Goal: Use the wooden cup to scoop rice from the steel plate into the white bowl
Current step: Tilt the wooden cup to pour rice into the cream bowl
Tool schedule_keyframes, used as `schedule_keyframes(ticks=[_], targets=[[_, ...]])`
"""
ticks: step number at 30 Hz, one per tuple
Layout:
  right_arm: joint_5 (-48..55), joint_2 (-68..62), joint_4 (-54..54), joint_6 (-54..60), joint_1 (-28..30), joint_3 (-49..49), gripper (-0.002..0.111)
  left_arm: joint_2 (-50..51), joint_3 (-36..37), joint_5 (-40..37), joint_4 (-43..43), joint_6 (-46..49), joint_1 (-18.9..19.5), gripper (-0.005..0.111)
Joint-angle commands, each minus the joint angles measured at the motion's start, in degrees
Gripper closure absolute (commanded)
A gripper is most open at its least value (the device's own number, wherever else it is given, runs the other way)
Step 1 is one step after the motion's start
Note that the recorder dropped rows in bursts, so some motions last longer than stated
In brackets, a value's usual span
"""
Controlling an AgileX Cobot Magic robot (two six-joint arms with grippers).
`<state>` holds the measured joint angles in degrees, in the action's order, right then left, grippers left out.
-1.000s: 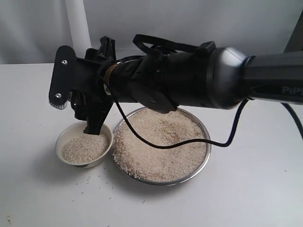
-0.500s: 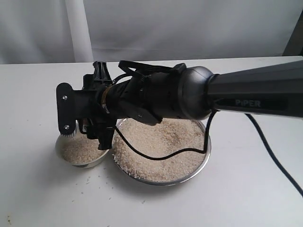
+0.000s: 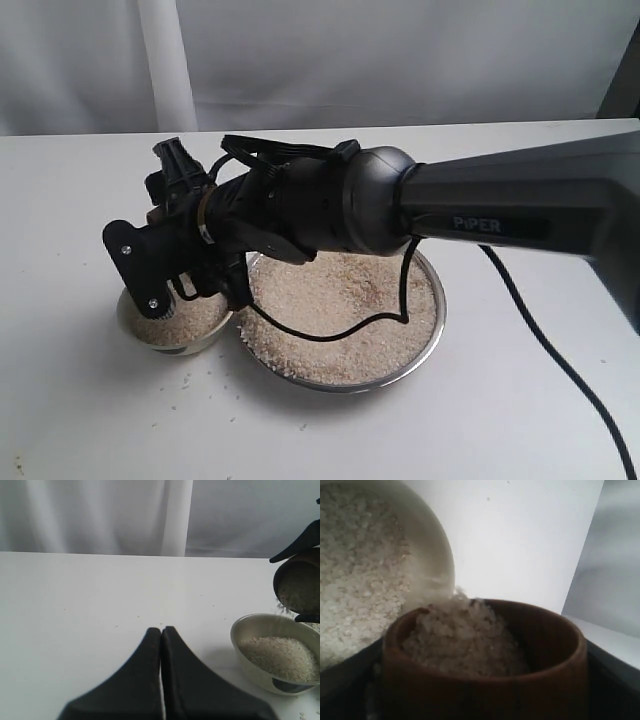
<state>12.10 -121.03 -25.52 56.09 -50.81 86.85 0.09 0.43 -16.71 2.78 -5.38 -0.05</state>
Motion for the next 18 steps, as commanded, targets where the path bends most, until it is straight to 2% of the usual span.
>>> schedule_keyframes(ticks=[1,18], targets=[[-0.3,0.5,-2.5,2.9,-0.1,0.5,0.108,-0.1,-0.4,0.4,-0.3,-0.1,-0.2,0.107],[1.1,-0.5,-17.9,5.4,-0.1,0.5,0.108,-0.1,-0.4,0.4,-0.3,-0.1,-0.2,0.107]])
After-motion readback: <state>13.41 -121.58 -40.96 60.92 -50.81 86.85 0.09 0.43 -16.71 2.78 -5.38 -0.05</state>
